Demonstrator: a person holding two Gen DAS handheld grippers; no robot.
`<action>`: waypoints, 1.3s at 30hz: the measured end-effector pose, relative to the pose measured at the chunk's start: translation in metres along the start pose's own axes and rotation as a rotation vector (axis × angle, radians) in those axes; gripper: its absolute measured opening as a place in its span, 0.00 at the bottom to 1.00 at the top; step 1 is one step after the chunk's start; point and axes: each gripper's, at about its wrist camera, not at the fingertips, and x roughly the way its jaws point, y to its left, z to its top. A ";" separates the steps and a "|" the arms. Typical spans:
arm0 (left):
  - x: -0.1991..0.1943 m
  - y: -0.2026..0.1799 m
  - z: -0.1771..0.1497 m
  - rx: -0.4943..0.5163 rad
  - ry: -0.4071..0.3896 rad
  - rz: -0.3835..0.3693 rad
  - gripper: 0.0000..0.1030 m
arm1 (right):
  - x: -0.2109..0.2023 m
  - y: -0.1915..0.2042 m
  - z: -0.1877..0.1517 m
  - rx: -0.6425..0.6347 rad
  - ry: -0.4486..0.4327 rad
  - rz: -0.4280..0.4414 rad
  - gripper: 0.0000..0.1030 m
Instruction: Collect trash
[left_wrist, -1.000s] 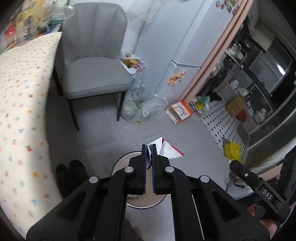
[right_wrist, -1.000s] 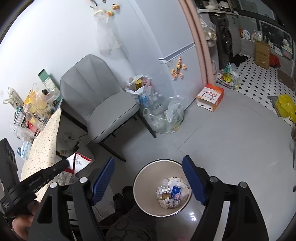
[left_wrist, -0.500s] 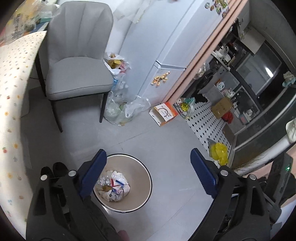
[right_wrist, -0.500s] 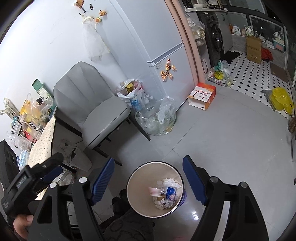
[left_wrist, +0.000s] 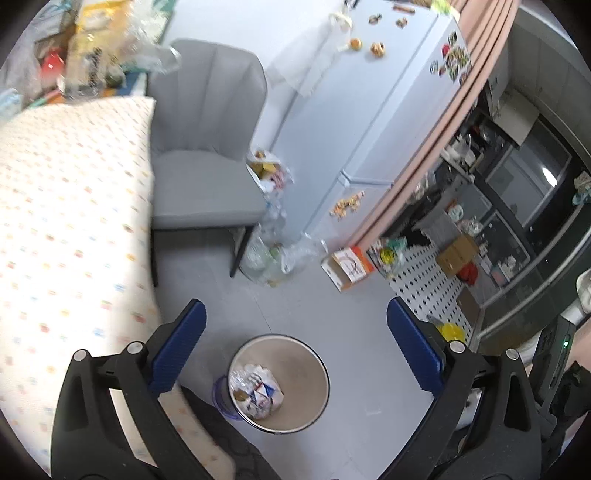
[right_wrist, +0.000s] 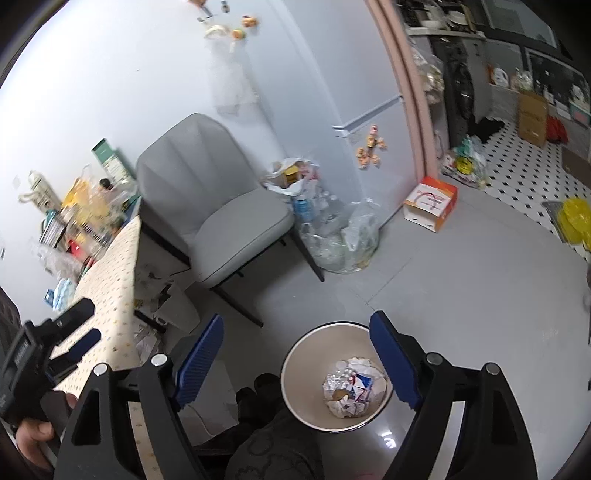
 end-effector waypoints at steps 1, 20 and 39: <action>-0.010 0.004 0.002 -0.001 -0.018 0.007 0.94 | -0.003 0.007 0.000 -0.010 -0.004 0.005 0.82; -0.188 0.052 -0.004 -0.016 -0.318 0.104 0.95 | -0.089 0.134 -0.022 -0.244 -0.095 0.103 0.93; -0.346 0.068 -0.048 0.031 -0.420 0.288 0.95 | -0.198 0.204 -0.053 -0.416 -0.166 0.239 0.93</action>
